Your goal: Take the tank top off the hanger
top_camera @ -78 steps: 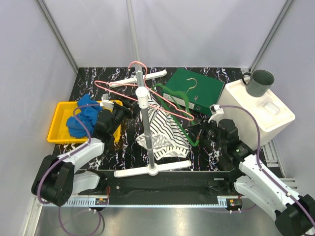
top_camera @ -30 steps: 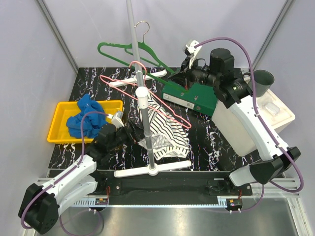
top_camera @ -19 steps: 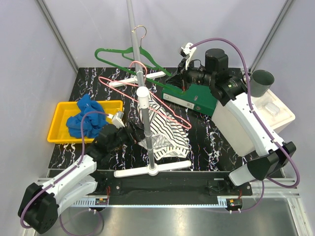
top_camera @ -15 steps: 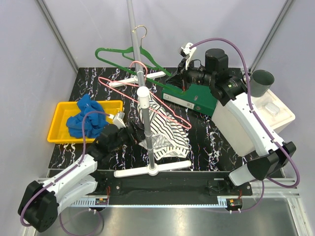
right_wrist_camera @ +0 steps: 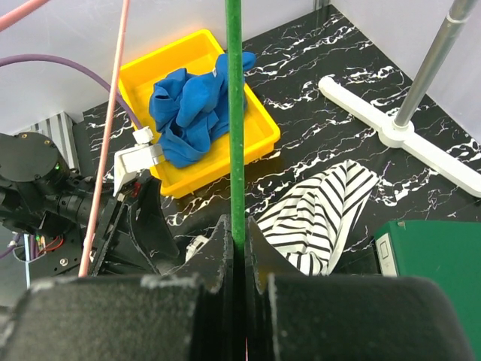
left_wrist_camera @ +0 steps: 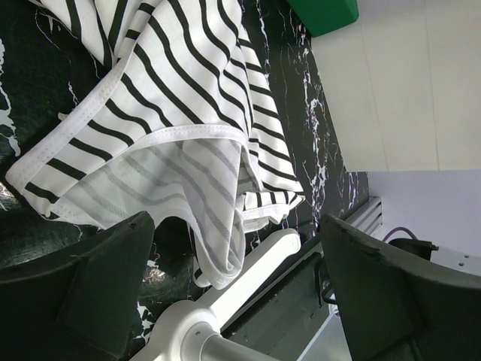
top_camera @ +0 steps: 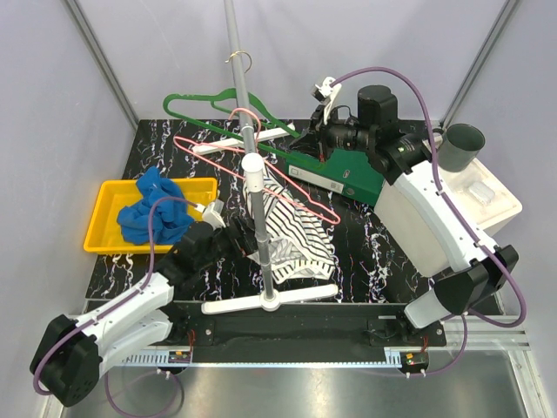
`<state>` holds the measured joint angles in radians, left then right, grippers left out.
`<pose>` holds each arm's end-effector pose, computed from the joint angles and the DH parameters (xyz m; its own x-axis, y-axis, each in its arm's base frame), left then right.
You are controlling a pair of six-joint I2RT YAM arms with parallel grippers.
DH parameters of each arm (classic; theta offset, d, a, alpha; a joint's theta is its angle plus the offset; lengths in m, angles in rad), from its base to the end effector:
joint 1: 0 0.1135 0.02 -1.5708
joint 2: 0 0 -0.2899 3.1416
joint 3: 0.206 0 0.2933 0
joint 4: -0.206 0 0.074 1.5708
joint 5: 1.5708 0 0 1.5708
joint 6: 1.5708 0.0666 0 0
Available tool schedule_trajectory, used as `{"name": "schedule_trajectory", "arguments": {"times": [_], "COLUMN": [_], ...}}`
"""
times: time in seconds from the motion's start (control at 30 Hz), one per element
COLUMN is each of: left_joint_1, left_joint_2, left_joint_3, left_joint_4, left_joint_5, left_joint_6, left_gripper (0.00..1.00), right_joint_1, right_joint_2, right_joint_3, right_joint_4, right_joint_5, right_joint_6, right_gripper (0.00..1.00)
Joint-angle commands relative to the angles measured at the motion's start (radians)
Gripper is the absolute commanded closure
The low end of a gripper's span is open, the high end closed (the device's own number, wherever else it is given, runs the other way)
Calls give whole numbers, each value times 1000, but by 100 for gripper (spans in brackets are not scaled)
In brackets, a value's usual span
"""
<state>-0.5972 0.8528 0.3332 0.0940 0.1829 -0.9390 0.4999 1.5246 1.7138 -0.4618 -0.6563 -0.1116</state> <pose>0.1878 -0.1423 0.1838 -0.7584 -0.4439 -0.4773 0.1320 0.6126 -0.7793 0.3310 0.2271 0.4819 -0.1351 -0.1743 -0.9754 -0.9162 0.3967 0.0560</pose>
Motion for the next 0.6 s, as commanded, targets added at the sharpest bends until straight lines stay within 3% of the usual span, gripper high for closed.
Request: {"name": "schedule_trajectory", "arguments": {"times": [0.0,0.1,0.13,0.2,0.23,0.3,0.4,0.57], "left_joint_1": [-10,-13,-15,-18,-26,-30,-41,-58], "left_joint_2": [-1,25,32,60,75,91,132,224], "left_joint_3": [33,46,49,61,64,70,76,79], "left_joint_4": [1,3,1,6,9,22,44,108], "left_joint_5": [-43,-49,-52,-60,-74,-85,-103,-132], "left_joint_6": [6,9,9,12,17,26,29,26], "left_gripper": [4,4,4,3,3,2,2,2], "right_joint_1": [14,14,14,14,14,14,14,14], "right_joint_2": [3,-3,-6,-17,-21,-53,-115,-266], "right_joint_3": [35,24,21,7,-2,-40,-116,-287], "right_joint_4": [23,25,23,25,25,25,25,25], "right_joint_5": [32,95,116,194,239,296,427,650], "right_joint_6": [26,44,68,105,149,191,300,418], "right_gripper": [100,74,52,36,24,12,0,0]}}
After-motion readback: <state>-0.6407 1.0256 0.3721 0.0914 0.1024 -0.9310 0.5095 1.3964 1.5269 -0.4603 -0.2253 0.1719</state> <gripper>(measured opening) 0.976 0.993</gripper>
